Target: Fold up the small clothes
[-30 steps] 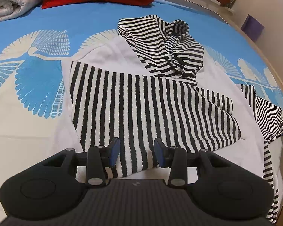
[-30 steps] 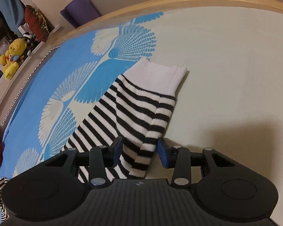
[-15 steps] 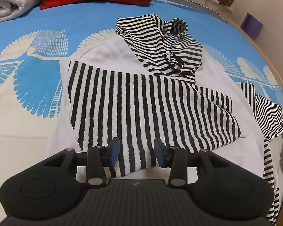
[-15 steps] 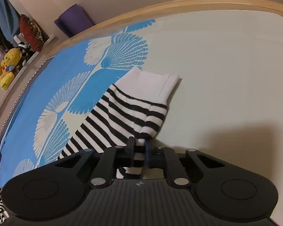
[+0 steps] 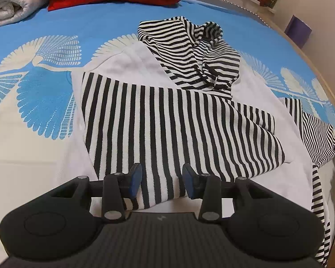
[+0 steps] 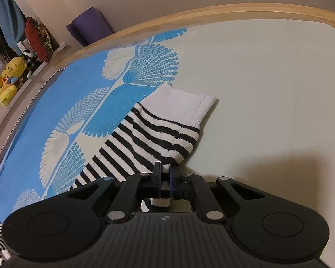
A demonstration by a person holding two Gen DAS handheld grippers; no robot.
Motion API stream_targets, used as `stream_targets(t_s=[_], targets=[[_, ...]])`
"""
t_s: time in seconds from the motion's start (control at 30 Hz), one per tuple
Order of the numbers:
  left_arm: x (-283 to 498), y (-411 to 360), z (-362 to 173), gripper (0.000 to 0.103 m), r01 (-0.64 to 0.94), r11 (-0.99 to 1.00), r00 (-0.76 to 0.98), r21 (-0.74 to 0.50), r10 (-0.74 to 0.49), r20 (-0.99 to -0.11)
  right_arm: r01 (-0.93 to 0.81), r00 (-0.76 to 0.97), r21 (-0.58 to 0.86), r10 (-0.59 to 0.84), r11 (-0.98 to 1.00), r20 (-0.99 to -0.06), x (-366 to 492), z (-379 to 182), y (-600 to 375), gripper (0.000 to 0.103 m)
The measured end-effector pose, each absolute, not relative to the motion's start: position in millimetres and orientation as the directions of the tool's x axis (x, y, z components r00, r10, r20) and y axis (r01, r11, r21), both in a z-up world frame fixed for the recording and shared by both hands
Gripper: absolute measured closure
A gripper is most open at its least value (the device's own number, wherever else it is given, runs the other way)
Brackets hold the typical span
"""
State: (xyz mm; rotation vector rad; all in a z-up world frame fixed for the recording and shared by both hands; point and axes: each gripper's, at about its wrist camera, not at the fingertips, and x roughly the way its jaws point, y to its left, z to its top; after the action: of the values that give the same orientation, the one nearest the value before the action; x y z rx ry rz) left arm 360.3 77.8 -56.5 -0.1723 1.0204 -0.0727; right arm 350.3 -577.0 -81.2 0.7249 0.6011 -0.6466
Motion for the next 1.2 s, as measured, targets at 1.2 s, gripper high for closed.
stream_targets(t_s=[1.2], targets=[[364,180,-34,0.059,-0.259,0.877,0.559,-0.404,-0.205,-0.803,-0.269,0.594,0.196,0.323,0.943,-0.737,319,-1,-159,0.066]])
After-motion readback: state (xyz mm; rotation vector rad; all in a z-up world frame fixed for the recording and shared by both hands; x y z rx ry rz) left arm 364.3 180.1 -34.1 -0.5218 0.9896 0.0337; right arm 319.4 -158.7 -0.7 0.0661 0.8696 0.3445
